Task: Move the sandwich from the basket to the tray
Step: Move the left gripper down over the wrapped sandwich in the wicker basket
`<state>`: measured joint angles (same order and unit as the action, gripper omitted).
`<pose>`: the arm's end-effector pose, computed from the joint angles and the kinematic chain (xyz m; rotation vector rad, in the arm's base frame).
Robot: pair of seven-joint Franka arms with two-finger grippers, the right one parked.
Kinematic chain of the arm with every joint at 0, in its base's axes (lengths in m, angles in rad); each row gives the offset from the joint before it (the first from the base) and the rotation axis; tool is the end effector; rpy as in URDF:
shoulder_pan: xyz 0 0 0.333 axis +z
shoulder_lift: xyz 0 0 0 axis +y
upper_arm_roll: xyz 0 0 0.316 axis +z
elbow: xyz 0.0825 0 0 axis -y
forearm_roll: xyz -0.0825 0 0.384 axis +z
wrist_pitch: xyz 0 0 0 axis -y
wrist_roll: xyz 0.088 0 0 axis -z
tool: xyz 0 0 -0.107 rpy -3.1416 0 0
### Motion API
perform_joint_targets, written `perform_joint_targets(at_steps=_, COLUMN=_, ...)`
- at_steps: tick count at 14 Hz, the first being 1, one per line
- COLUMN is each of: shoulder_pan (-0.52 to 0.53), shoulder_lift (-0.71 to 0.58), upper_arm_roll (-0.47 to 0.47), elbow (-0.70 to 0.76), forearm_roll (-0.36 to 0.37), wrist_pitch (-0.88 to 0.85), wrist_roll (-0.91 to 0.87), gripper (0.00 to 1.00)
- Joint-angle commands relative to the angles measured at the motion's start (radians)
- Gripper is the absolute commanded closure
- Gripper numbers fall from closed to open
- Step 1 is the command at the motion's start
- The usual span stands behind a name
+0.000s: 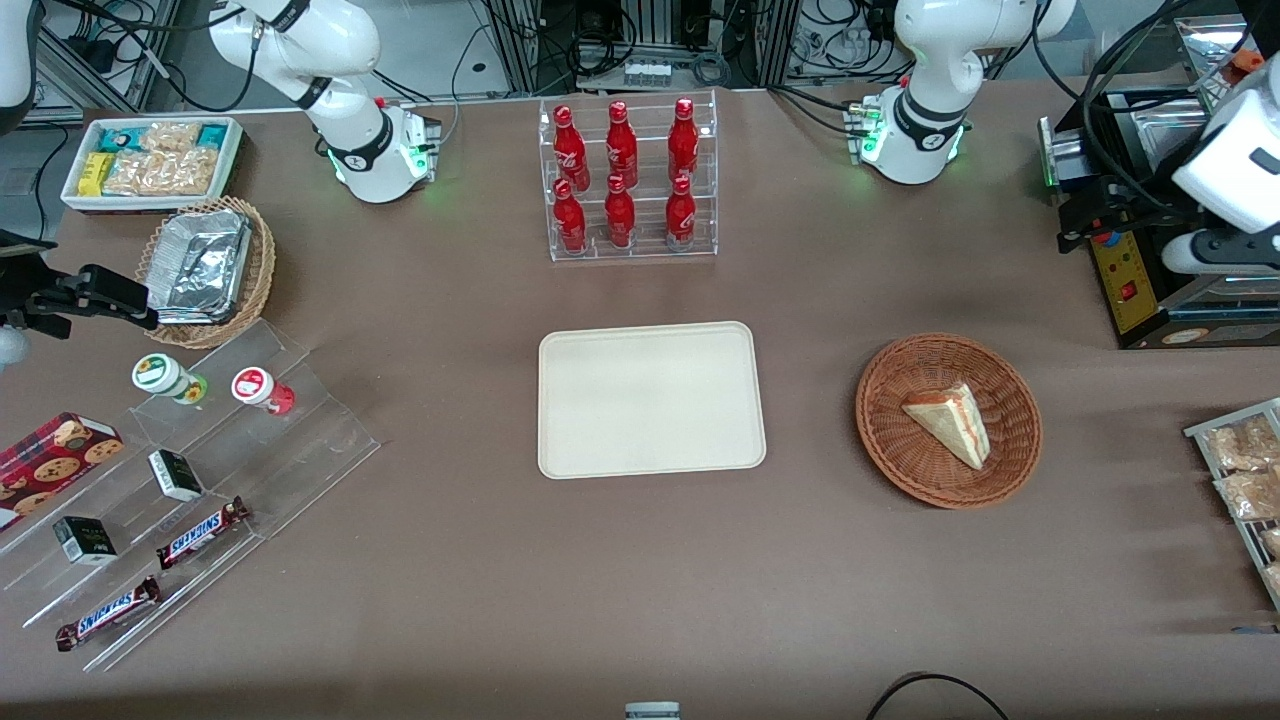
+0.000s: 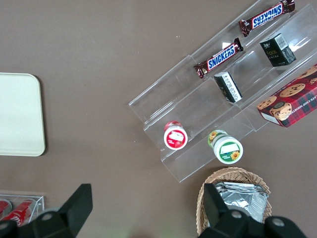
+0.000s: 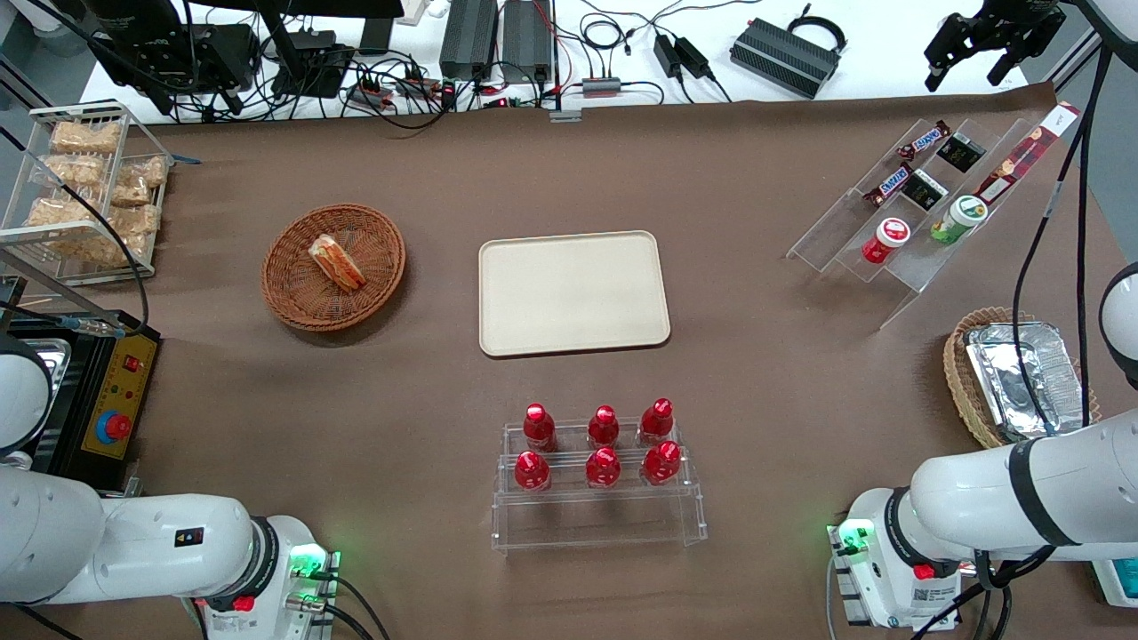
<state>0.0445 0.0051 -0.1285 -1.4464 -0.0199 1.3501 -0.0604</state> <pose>0.5302 -0.0469 0.6609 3.1243 -0.0422 -0.1604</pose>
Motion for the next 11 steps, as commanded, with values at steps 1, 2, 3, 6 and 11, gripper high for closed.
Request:
perform_joint_targets(at_steps=1, shoulder_pan=0.005, shoulder_lift=-0.013, upper_arm_roll=0.007, elbow=-0.008, forearm_roll=-0.014, wrist_pitch=-0.005, wrist_roll=0.017, gripper=0.0)
perform_joint_targets(at_steps=2, shoulder_pan=0.005, shoulder_lift=-0.01, upper_arm_roll=0.007, elbow=-0.006, forearm_roll=-0.011, wrist_pitch=-0.005, wrist_roll=0.017, gripper=0.0)
perform_joint_targets(at_steps=3, shoulder_pan=0.005, shoulder_lift=-0.007, upper_arm_roll=0.009, elbow=-0.008, forearm_roll=-0.003, wrist_pitch=0.0, wrist_roll=0.017, gripper=0.0)
perform_joint_targets(at_steps=6, shoulder_pan=0.003, shoulder_lift=0.027, upper_arm_roll=0.009, elbow=-0.025, forearm_roll=0.029, wrist_pitch=0.014, wrist_roll=0.008, gripper=0.0)
perform_joint_targets(at_steps=11, shoulder_pan=0.006, shoulder_lift=-0.039, upper_arm_roll=0.033, elbow=-0.336, forearm_roll=0.049, wrist_pitch=0.301, wrist_roll=-0.018, gripper=0.0)
